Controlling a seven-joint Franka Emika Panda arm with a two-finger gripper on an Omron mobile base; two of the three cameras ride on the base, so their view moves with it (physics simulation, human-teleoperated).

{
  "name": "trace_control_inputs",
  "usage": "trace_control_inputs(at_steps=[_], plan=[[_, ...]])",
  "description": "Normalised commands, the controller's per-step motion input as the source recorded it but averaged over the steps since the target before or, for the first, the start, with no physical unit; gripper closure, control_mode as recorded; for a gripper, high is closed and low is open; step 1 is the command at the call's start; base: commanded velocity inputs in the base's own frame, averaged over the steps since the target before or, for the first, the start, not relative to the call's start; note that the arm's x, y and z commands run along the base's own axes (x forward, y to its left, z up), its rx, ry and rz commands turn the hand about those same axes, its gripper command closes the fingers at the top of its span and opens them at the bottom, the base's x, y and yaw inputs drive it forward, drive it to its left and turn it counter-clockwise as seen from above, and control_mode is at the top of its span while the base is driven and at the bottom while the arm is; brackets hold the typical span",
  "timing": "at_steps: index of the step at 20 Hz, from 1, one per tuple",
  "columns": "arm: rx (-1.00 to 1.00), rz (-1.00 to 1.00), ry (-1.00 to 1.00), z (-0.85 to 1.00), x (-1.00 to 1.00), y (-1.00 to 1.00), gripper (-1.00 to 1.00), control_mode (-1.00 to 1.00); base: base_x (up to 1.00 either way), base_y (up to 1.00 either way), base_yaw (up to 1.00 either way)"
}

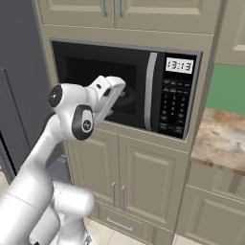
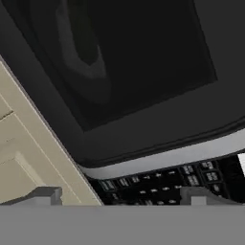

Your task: Place the tupperware containing the fish and corn meal in the microwave. Close the microwave door and press the start button to reheat the meal.

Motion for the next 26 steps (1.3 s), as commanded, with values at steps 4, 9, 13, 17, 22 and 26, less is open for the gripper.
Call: trace_control_inputs(at_steps=[4,9,13,17,22,26], plan=[[0.56,-0.33,-0.25,0.00,-0.97,-0.06,-1.00,-1.00,0.00,0.00,0.00],[0.62,-0.32,-0.44,0.00,-0.34,-0.32,-1.00,-1.00,0.00,0.00,0.00],[0.74,-0.17,-0.43,-0.02,0.00,-0.72,-1.00,-1.00,0.00,0.00,0.00],[0.83,-0.01,-0.31,-0.29,0.00,-0.61,-1.00,-1.00,0.00,0.00,0.00],[0.73,0.00,-0.16,-0.30,0.00,-0.28,-1.00,-1.00,0.00,0.00,0.00],[0.68,0.00,-0.03,-0.07,0.00,-0.18,-1.00,-1.00,0.00,0.00,0.00]])
